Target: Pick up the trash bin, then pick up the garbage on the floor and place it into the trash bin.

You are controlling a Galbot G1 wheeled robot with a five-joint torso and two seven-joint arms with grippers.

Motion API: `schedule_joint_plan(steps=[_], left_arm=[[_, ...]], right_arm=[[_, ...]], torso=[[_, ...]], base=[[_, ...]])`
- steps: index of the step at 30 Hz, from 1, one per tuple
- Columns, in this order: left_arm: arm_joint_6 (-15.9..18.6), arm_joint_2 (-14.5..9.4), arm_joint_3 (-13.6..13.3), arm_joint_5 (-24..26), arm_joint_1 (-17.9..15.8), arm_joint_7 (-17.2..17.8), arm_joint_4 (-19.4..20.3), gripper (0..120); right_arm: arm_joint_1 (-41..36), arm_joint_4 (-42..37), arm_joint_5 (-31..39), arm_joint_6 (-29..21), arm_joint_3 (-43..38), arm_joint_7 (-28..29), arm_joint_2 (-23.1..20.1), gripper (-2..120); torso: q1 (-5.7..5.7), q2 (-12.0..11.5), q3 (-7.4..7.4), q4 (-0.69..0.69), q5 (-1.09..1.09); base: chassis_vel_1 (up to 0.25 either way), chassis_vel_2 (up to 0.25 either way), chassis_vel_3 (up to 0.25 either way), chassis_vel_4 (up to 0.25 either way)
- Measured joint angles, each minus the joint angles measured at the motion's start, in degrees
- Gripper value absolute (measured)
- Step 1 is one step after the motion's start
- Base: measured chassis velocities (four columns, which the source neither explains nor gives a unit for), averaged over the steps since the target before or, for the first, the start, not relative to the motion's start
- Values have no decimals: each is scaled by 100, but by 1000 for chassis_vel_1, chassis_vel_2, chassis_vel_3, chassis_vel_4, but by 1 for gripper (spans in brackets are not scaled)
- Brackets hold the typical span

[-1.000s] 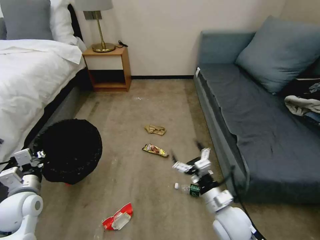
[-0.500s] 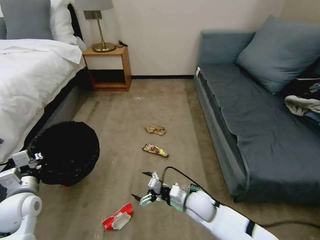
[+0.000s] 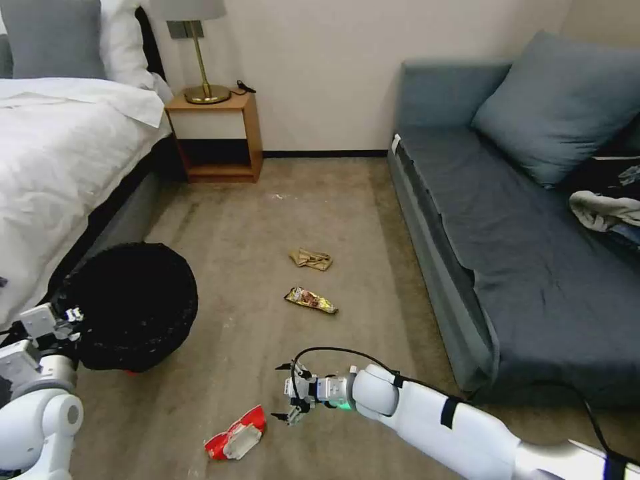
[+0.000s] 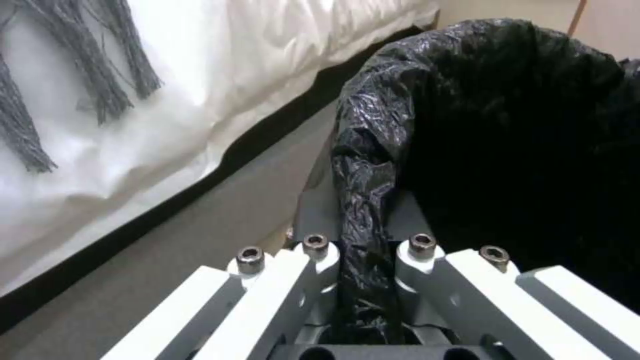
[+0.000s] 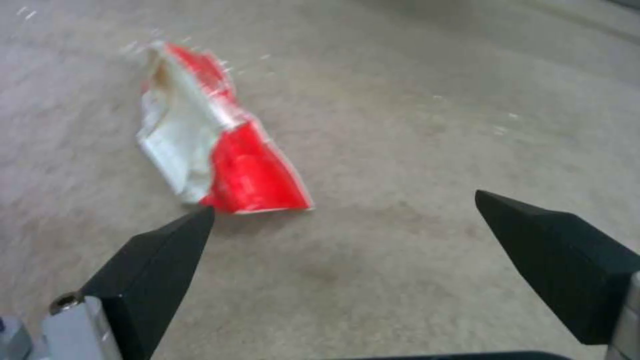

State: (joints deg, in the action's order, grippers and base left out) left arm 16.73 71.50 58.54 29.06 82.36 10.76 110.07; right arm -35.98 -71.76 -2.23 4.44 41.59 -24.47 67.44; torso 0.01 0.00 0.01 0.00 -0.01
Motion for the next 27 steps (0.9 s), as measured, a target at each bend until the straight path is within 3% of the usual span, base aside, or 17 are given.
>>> schedule_joint_plan(steps=[13,25,27], left_arm=[[-39,22,89,-7,-10,-4,-23,6],[-34,93,69,-32,-40,-4,53,6],[-31,100,59,-33,-47,-5,34,6]], right_arm=[[113,871,-1056,290,-223,-529,815,100],[-28,1348,-1362,717,-317,-514,1040,100],[-80,1374,-1401,757,-321,-500,1093,94]], torso=[[0,0,-1,1,0],[0,0,-1,0,1],[0,0,-1,0,1]], base=[[0,0,0,0],[0,0,0,0],[0,0,0,0]])
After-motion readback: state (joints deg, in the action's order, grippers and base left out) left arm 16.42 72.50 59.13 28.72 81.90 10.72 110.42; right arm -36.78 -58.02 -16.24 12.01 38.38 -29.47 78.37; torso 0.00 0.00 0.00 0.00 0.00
